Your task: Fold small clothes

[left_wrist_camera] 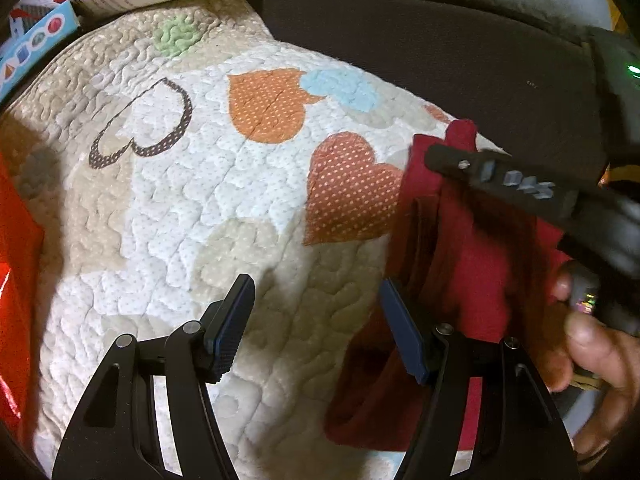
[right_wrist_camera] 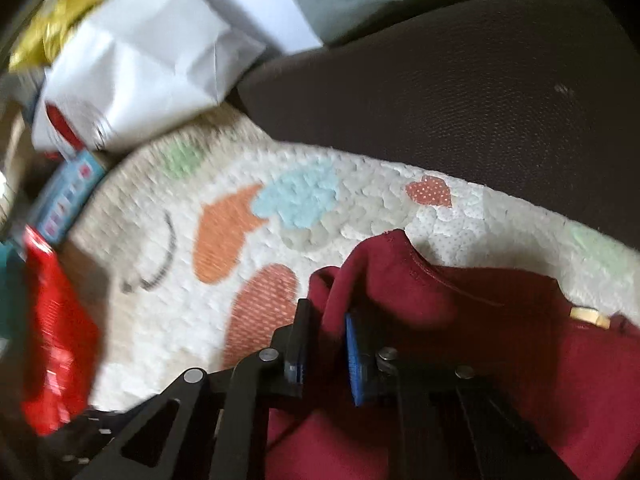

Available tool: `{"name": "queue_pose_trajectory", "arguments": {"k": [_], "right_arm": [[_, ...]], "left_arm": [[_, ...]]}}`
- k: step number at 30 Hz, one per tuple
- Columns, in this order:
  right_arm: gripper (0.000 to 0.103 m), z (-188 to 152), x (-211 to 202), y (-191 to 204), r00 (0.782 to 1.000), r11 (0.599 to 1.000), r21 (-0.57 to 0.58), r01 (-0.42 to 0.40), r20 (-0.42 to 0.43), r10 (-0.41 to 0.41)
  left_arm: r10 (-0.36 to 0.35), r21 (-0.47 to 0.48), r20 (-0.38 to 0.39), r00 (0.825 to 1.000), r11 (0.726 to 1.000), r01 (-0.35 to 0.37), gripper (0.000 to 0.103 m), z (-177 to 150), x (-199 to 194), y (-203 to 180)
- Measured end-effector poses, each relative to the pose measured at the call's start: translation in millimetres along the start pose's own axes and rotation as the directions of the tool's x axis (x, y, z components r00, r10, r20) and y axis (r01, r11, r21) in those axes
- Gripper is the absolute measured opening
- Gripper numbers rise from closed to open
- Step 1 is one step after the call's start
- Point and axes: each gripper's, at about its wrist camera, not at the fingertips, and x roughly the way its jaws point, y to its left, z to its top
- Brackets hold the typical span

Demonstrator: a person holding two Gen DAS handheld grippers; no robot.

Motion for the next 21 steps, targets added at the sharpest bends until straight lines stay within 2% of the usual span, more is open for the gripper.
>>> {"name": "queue_pose_trajectory", "arguments": {"k": [3, 8, 10, 15, 21], "right_arm": [[0.014, -2.1, -7.6, 0.0, 1.0, 1.0, -0.006, -0.01, 0.016, 0.01], [0.013, -2.4, -3.0, 6.8, 1.0, 1.0, -0.011, -0.002, 0.015, 0.002], [0.013, -3.3, -7.4, 4.9, 1.0, 1.0, -0.003, -0.013, 0.028, 0.013], [0.012, -4.0, -20.2, -1.9, 0.997, 0.998, 0.025, -0.06, 0.059, 0.058], [0.011, -6.8, -38.9, -1.1, 0.992, 0.995, 0.011, -0.1, 0.08, 0.098]], "left_arm": [[-0.034, 0.004, 0.017, 0.999, 0.999, 0.034, 0.066, 4.0, -1.2, -0.3], [-0.088, -0.041, 0.057, 0.994, 0.995, 0.091, 0.066, 11.4, -14.9, 8.9], [-0.149, -0.038, 0.078, 0.986, 0.988, 0.153, 0.066, 14.6, -19.5, 8.6], [-0.293, 0.026, 0.026, 0.956, 0.956, 0.293, 0.067, 16.1, -18.2, -8.2], [-0.307, 0.078, -0.031, 0.951, 0.948, 0.308, 0.067, 13.9, 3.6, -27.0]]}}
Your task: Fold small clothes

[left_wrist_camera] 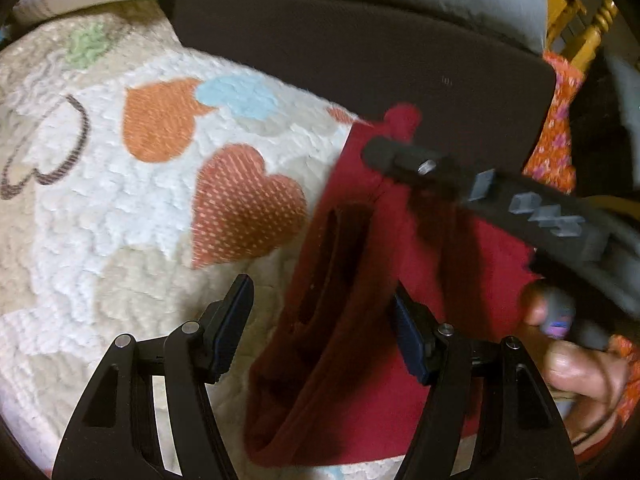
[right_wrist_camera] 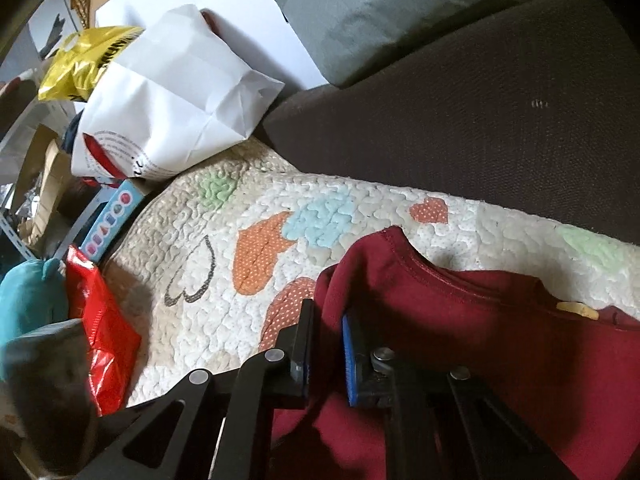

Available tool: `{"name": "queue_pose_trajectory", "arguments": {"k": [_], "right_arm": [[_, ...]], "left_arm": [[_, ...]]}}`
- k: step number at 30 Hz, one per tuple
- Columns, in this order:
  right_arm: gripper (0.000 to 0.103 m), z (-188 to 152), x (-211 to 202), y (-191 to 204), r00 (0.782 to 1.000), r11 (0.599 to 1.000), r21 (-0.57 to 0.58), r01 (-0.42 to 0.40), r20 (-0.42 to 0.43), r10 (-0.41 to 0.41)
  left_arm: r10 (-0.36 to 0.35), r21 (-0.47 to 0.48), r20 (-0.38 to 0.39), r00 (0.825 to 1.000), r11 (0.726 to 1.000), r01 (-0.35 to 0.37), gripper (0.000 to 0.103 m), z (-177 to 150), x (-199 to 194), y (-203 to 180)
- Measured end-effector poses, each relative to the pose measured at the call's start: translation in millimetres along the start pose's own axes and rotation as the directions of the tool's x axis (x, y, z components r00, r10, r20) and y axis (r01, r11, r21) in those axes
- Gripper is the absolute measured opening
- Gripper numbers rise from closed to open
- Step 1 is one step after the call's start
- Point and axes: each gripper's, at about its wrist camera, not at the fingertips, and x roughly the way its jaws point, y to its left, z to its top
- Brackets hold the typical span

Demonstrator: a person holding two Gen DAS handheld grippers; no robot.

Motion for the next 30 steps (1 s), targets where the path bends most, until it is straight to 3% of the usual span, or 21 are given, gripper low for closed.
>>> {"name": "queue_pose_trajectory", "arguments": {"k": [7, 9, 10, 11, 15, 18, 22, 27, 30], "right_arm": [[0.012, -1.0, -3.7, -3.5, 1.0, 1.0, 0.025, -0.017, -0.003, 0.017], [0.025, -1.2, -13.4, -6.4, 1.0, 0.998, 0.057, -0.004, 0.026, 0.002], [0.041, -2.0, -24.3, -9.8, 0.998, 0.996, 0.085, -0.017, 0.066, 0.011], [0.042, -2.8, -31.4, -12.4, 0.996, 0.994, 0.103, -0.025, 0.091, 0.016], [0.041, -3.8, -36.0, -11.5, 0.997, 0.997, 0.074, 0.021, 0.074, -0.026], [0.032, -4.9, -14.7, -10.9, 0.99, 0.989, 0.039, 0.141, 0.016, -0.141], [0.022, 0.3, 24.5, -19.8, 0.98, 0.977, 0.071, 0.201, -0.021, -0.2], [0.022, 9.6, 62.9, -21.5, 0.974, 0.978, 0.02, 0.207, -0.093, -0.205], [0.022, 10.9, 48.2, -32.5, 0.988, 0.99, 0.053, 0.128, -0.095, -0.123]], "left_arm": [[-0.022, -0.025, -0.027, 0.999, 0.999, 0.021, 0.067, 4.4, 17.4, 2.5], [0.003, -0.02, -0.017, 1.0, 1.0, -0.004, 0.066, 4.7, 18.5, 1.6], [0.006, -0.022, -0.015, 1.0, 1.0, -0.007, 0.066, 4.7, 18.7, 1.9], [0.003, -0.027, -0.018, 1.0, 1.0, -0.004, 0.066, 5.2, 19.0, 2.2], [-0.001, -0.042, -0.024, 1.0, 0.999, 0.0, 0.066, 6.8, 14.7, 0.7], [-0.002, -0.045, -0.026, 1.0, 0.999, 0.001, 0.066, 4.9, 9.8, 1.2], [0.001, -0.045, -0.031, 1.0, 0.999, -0.003, 0.066, 8.5, 14.0, 4.2], [0.016, -0.04, -0.037, 0.999, 0.999, -0.018, 0.064, 12.0, 18.8, 5.0], [0.018, -0.034, -0.038, 0.999, 0.999, -0.02, 0.064, 15.0, 21.3, 5.4]]}}
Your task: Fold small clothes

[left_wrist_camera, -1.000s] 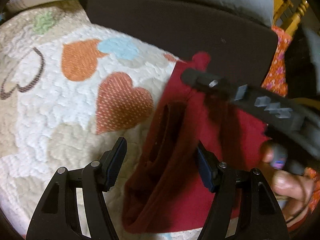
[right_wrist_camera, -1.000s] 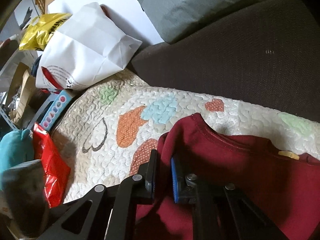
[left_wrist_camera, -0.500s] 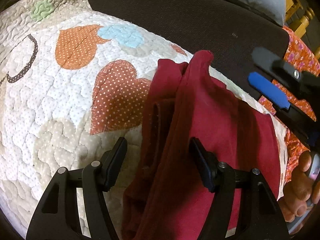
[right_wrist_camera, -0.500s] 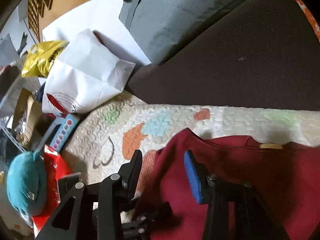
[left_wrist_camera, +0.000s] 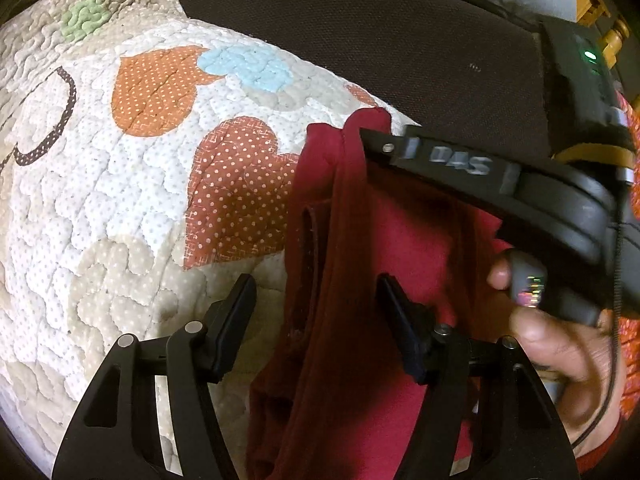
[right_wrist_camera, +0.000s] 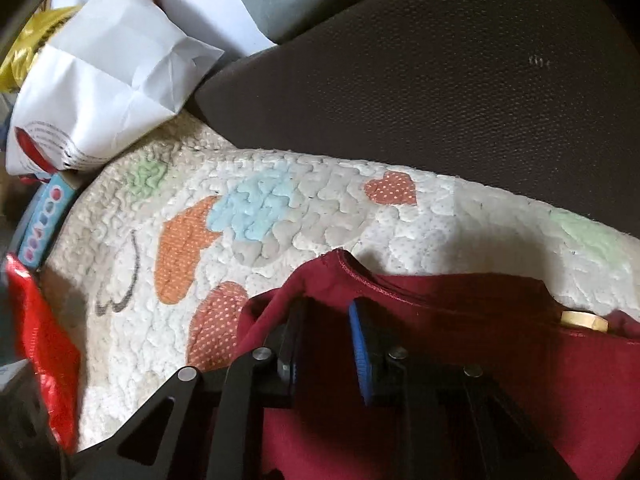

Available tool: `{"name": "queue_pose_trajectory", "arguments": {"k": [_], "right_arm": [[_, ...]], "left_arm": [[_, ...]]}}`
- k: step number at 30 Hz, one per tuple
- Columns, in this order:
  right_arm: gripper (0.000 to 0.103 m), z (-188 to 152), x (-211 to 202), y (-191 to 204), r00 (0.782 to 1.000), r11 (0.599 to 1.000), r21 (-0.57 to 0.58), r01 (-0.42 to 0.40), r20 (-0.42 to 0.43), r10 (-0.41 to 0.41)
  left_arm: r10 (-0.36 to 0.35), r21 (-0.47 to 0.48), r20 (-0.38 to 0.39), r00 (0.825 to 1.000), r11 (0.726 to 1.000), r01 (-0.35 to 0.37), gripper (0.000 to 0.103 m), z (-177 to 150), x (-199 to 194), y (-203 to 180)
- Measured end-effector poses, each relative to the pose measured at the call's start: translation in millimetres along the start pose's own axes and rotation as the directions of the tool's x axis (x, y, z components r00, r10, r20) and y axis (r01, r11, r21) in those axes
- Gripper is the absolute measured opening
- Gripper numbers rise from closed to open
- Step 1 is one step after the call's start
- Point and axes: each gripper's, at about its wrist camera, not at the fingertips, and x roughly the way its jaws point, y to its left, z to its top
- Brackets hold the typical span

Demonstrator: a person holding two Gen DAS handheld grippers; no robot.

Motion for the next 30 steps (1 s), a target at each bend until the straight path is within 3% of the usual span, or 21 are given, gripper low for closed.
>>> {"name": "queue_pose_trajectory", "arguments": {"k": [6, 10, 13, 15, 18, 19, 22, 25, 28, 30], "right_arm": [[0.024, -34.7, -61.1, -24.9, 0.999, 1.0, -0.002, -0.02, 0.042, 0.02], [0.028, -79.2, -112.8, -54.0, 0.988, 0.994, 0.003, 0.113, 0.105, -0.113], [0.029, -104.0, -139.3, -78.8, 0.957, 0.968, 0.031, 0.249, 0.147, -0.251], [0.029, -114.5, -152.1, -97.9, 0.938, 0.952, 0.073, 0.298, 0.161, -0.306], [0.029, -128.1, -157.4, -131.9, 0.915, 0.919, 0.118, 0.375, 0.115, -0.388], [0.029, -132.8, -150.1, -143.5, 0.914, 0.915, 0.097, 0.391, 0.07, -0.399], [0.029, -135.0, -164.4, -143.4, 0.927, 0.928, 0.092, 0.36, 0.072, -0.367], [0.029, -140.8, -188.1, -139.9, 0.926, 0.936, 0.109, 0.333, 0.149, -0.347], [0.03, -151.4, -168.8, -151.5, 0.923, 0.922, 0.103, 0.374, 0.054, -0.38], [0.03, -151.1, -171.9, -148.6, 0.922, 0.922, 0.106, 0.372, 0.078, -0.38]], "left_arm": [[0.016, 0.018, -0.002, 1.0, 1.0, -0.016, 0.064, 0.1, 1.5, -3.1], [0.017, 0.018, -0.002, 1.0, 1.0, -0.017, 0.065, -0.6, -1.1, -6.0], [0.019, 0.022, 0.001, 1.0, 1.0, -0.019, 0.065, -2.6, -2.6, -7.7], [0.02, 0.022, 0.001, 1.0, 1.0, -0.02, 0.065, -3.5, -3.5, -8.7], [0.025, 0.027, 0.005, 1.0, 0.999, -0.025, 0.066, -5.2, -4.1, -11.0], [0.027, 0.026, 0.006, 1.0, 0.999, -0.027, 0.066, -4.9, -4.1, -11.5], [0.033, 0.031, 0.007, 0.999, 0.999, -0.033, 0.068, -5.9, -3.3, -14.1], [0.038, 0.036, 0.002, 0.999, 0.999, -0.038, 0.07, -5.5, -2.7, -16.3], [0.04, 0.034, 0.005, 0.999, 0.999, -0.04, 0.07, -5.3, -1.9, -17.0], [0.043, 0.037, 0.006, 0.999, 0.998, -0.043, 0.07, -5.0, -1.8, -17.3]]}}
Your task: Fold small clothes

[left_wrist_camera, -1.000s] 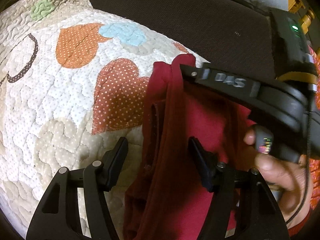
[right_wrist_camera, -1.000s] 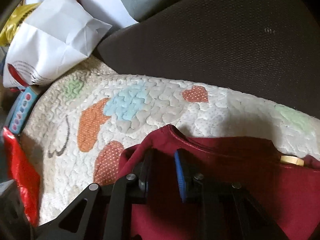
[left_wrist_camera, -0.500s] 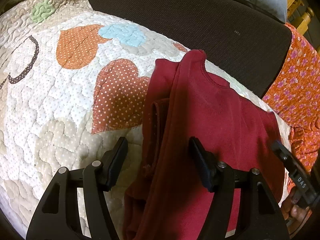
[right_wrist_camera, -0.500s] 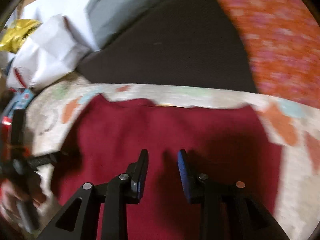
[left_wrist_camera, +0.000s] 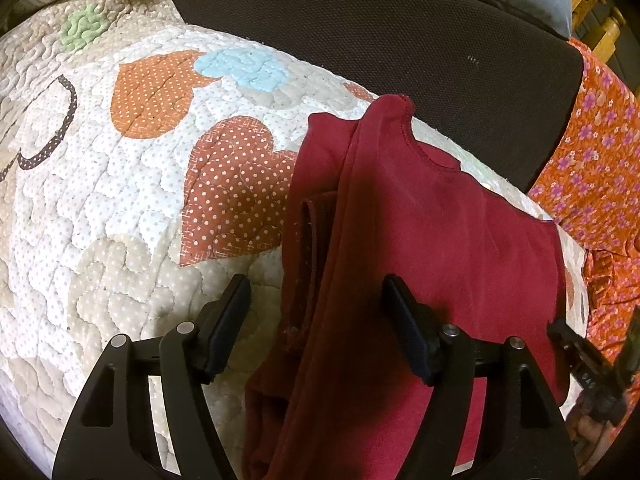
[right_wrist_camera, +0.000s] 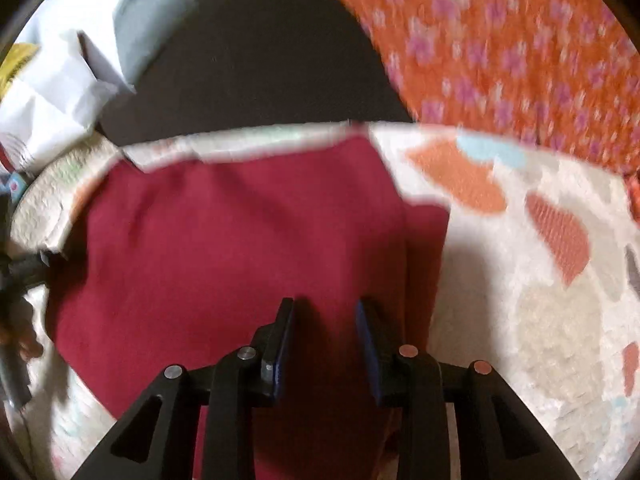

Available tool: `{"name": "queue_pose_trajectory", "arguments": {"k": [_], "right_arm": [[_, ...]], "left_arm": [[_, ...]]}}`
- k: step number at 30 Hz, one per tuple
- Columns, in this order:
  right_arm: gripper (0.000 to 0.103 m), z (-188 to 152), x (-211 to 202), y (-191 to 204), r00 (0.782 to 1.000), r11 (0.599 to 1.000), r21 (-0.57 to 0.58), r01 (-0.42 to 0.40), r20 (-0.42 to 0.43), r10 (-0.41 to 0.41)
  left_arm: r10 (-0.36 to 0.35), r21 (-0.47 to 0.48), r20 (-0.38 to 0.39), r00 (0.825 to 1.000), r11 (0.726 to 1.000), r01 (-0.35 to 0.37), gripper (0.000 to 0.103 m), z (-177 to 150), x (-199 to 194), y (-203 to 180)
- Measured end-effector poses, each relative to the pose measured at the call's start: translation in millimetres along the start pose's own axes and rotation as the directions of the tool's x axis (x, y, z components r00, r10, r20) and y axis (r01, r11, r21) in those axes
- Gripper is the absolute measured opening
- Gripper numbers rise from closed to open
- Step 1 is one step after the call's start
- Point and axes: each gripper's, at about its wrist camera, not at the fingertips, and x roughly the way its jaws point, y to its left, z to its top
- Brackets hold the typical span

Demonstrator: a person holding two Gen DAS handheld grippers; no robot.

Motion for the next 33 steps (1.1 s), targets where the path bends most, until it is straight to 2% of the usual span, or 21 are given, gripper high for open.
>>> {"name": "queue_pose_trajectory", "arguments": {"k": [2, 3, 4, 5, 6, 7, 8, 10, 11, 14, 17, 23, 25, 27, 28, 29, 32, 33], "right_arm": [[0.03, 4.8, -8.4, 5.1, 1.0, 1.0, 0.017, -0.026, 0.0, 0.026], [0.03, 7.0, -12.5, 9.4, 0.997, 0.997, 0.033, -0.073, 0.012, 0.072], [0.03, 7.7, -15.0, 15.8, 0.993, 0.992, 0.045, -0.12, 0.015, 0.119], [0.03, 8.4, -14.9, 21.0, 0.987, 0.986, 0.05, -0.16, 0.012, 0.16], [0.03, 9.9, -14.5, 28.6, 0.976, 0.974, 0.058, -0.217, 0.011, 0.217], [0.03, 12.8, -13.2, 36.3, 0.965, 0.962, 0.069, -0.263, 0.014, 0.263], [0.03, 15.6, -11.4, 43.5, 0.954, 0.95, 0.084, -0.301, 0.015, 0.301], [0.037, 23.6, -9.4, 55.9, 0.936, 0.93, 0.108, -0.351, 0.016, 0.351], [0.045, 32.9, -8.7, 66.6, 0.921, 0.913, 0.122, -0.388, 0.027, 0.388], [0.055, 57.4, -2.2, 100.6, 0.879, 0.871, 0.131, -0.473, 0.01, 0.476], [0.062, 77.7, 4.3, 137.6, 0.866, 0.866, 0.073, -0.495, -0.041, 0.499], [0.062, 111.2, 26.6, 200.6, 0.885, 0.893, -0.053, -0.448, -0.17, 0.433], [0.062, 118.4, 37.3, 209.1, 0.891, 0.904, -0.068, -0.423, -0.213, 0.401], [0.062, 117.6, 49.9, 213.4, 0.884, 0.903, -0.093, -0.419, -0.266, 0.383], [0.059, 114.9, 53.6, 215.0, 0.889, 0.907, -0.117, -0.403, -0.285, 0.358], [0.04, 113.2, 55.0, 213.4, 0.899, 0.913, -0.14, -0.384, -0.28, 0.336], [0.018, 102.9, 38.1, 195.6, 0.922, 0.909, -0.185, -0.373, -0.183, 0.341], [0.017, 100.7, 29.7, 183.1, 0.926, 0.911, -0.181, -0.371, -0.149, 0.347]], "left_arm": [[0.004, -0.001, 0.005, 1.0, 1.0, -0.004, 0.07, -0.6, -1.2, 0.0], [0.004, -0.007, 0.008, 1.0, 1.0, -0.003, 0.068, -0.5, -1.5, 0.0], [-0.004, -0.011, 0.013, 1.0, 1.0, 0.004, 0.053, -1.0, -1.6, -0.8], [-0.035, -0.01, 0.011, 0.999, 0.999, 0.035, 0.042, -1.0, -2.5, -3.2], [-0.022, -0.001, 0.019, 1.0, 1.0, 0.022, 0.037, -1.6, -6.2, -8.0], [-0.003, 0.014, 0.037, 0.999, 1.0, 0.003, 0.026, -1.9, -10.7, -13.2], [0.0, 0.032, 0.054, 0.999, 0.999, -0.001, 0.022, -2.6, -15.5, -19.5], [-0.038, 0.032, 0.074, 0.997, 0.999, 0.036, 0.021, -3.9, -26.2, -27.5], [-0.054, 0.025, 0.08, 0.995, 0.998, 0.052, 0.021, -4.9, -30.1, -30.0], [-0.084, 0.024, 0.1, 0.991, 0.996, 0.082, 0.021, -8.8, -38.0, -34.8], [-0.119, 0.027, 0.111, 0.987, 0.993, 0.117, 0.021, -11.1, -45.1, -39.3], [-0.173, 0.069, 0.127, 0.977, 0.984, 0.165, 0.021, -19.6, -53.7, -56.0], [-0.184, 0.079, 0.129, 0.974, 0.981, 0.174, 0.021, -21.9, -56.0, -59.1], [-0.192, 0.099, 0.126, 0.973, 0.979, 0.18, 0.021, -23.4, -57.4, -64.1], [-0.197, 0.106, 0.123, 0.973, 0.977, 0.184, 0.021, -24.6, -58.1, -66.3], [-0.198, 0.111, 0.118, 0.973, 0.976, 0.185, 0.021, -25.7, -58.6, -68.1], [-0.2, 0.133, 0.104, 0.974, 0.974, 0.186, 0.021, -26.5, -62.9, -73.4], [-0.206, 0.155, 0.107, 0.973, 0.97, 0.188, 0.021, -26.8, -68.4, -77.7]]}}
